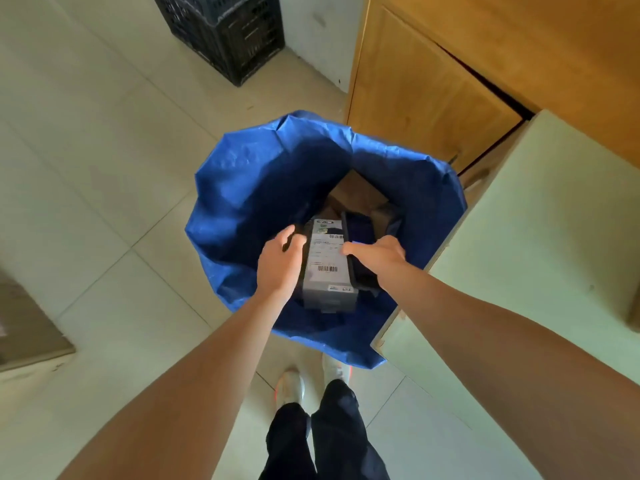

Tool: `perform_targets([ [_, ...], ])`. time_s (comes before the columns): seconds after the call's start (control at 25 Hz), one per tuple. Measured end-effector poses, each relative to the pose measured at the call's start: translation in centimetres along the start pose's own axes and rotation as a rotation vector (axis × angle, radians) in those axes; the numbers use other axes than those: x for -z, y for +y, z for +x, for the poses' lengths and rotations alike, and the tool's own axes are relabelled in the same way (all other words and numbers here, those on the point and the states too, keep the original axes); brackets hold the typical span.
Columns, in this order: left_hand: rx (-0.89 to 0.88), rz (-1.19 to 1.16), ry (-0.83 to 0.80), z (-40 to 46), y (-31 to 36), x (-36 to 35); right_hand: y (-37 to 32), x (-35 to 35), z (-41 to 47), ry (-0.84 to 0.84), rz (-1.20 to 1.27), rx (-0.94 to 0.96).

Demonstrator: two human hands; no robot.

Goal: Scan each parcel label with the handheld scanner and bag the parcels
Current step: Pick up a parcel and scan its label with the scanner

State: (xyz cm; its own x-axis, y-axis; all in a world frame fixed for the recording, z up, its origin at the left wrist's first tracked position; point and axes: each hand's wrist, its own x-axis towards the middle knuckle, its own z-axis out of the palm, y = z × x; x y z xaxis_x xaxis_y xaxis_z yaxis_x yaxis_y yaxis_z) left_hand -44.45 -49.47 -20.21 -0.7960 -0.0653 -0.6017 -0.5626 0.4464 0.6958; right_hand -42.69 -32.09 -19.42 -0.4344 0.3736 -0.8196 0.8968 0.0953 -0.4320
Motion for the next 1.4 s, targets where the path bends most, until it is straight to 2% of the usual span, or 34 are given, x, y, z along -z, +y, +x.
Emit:
perform_targets([
  [0.16, -0.118, 0.005, 0.123, -1.3, 1.9, -0.1, -0.7, 1.3, -1.5, 0.011, 0.018, 0.015],
  [0.44, -0.276, 0.040, 0.095, -8.1, 7.7, 0.7, -2.2, 5.3, -8.3, 0.077, 0.051, 0.139],
  [0.64, -0.443, -0.029, 0.026, -14.2, 11.4, 0.4, -0.4, 10.2, -14.8, 0.238, 0.036, 0.241],
  [0.76, -0.539, -0.085, -0.014, -18.2, 13.4, -0.5, 1.8, 14.0, -18.9, 0.315, 0.089, 0.254],
  [1.0, -0.681, -0.053, -0.190, -26.8, 15.5, -5.2, 8.2, 20.8, -25.3, 0.417, 0.118, 0.262],
  [1.12, -0.692, -0.025, -0.265, -31.1, 15.6, -8.3, 11.8, 24.3, -26.7, 0.432, 0.045, 0.231],
  [1.24, -0.711, 0.036, -0.275, -34.5, 15.1, -12.4, 15.7, 28.1, -27.7, 0.436, -0.066, 0.205],
  [1.4, -0.689, 0.103, -0.316, -40.4, 13.7, -20.4, 23.4, 34.5, -28.6, 0.443, -0.092, 0.163],
])
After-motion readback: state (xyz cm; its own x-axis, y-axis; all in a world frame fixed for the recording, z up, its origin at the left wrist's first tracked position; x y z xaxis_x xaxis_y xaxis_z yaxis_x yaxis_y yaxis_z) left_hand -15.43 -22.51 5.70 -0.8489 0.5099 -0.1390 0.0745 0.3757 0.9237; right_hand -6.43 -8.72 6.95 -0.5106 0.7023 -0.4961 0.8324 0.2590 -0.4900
